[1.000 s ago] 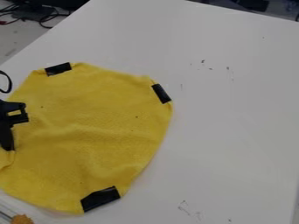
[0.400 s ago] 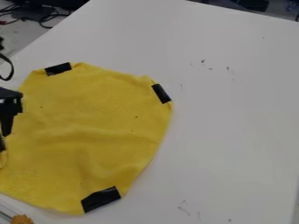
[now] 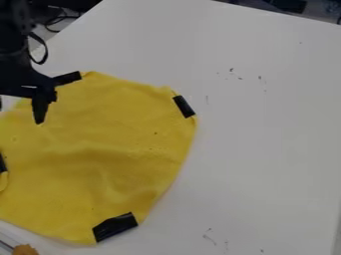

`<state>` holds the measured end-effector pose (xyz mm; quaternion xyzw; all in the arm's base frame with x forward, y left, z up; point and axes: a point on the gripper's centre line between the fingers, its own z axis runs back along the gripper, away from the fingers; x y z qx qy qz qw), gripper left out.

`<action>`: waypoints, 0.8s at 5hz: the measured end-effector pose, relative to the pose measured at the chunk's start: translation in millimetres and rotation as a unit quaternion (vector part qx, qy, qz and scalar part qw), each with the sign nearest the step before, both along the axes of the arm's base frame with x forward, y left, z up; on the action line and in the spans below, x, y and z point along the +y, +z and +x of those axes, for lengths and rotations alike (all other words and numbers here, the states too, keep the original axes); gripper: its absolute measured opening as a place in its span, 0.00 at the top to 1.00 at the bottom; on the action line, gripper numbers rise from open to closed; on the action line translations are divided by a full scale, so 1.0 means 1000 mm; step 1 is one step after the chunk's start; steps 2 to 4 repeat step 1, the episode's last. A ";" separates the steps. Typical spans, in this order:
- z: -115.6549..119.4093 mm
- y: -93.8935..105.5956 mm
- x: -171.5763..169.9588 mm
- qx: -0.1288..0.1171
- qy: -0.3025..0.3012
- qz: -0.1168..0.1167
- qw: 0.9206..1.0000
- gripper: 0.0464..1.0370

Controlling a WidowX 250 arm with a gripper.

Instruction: Unfold the cloth from bottom right to top left

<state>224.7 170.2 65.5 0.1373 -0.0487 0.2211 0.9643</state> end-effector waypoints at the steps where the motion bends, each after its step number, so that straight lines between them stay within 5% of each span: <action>1: 0.025 -0.011 -0.023 -0.034 -0.044 -0.003 0.998 0.04; 4: 0.025 -0.011 -0.023 -0.034 -0.044 -0.003 0.998 0.04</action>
